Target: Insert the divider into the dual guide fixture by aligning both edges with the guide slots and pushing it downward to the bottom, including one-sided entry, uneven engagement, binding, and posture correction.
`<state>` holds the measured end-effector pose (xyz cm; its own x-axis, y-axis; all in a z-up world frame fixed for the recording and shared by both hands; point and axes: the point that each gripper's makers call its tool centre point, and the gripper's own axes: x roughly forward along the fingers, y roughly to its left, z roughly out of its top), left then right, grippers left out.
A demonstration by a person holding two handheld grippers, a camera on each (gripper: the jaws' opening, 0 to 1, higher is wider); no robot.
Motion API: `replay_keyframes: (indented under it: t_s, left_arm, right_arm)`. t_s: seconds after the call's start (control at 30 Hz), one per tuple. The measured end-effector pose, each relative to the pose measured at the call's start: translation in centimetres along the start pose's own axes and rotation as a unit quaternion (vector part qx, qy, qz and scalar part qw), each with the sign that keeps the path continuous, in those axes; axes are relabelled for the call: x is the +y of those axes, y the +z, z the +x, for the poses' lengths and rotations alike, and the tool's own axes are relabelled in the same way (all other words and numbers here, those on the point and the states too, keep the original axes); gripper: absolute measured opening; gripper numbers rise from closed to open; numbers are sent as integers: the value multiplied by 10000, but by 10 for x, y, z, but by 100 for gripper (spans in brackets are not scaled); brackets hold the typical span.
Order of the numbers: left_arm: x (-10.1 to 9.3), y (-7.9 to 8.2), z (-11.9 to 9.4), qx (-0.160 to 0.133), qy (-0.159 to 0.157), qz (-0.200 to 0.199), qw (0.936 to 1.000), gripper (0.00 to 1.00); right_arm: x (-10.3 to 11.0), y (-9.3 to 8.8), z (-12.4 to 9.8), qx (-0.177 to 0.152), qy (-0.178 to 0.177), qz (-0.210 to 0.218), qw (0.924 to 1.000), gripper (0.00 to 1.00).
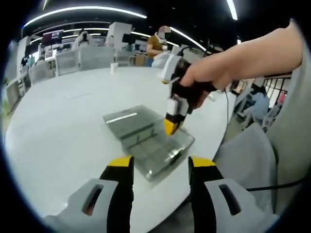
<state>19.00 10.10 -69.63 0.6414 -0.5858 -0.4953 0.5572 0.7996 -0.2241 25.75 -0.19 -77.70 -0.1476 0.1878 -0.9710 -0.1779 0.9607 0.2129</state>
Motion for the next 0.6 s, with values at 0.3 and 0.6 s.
replay_keyframes:
  t_s: [0.3,0.6]
  left_arm:
    - [1,0,1,5,9,-2,10000,43]
    - [1,0,1,2,0,-8,10000,42]
  right_arm:
    - [0,0,0,49,-84,-119,9999,0]
    - [0,3,4,116,-275,-326,9990,0]
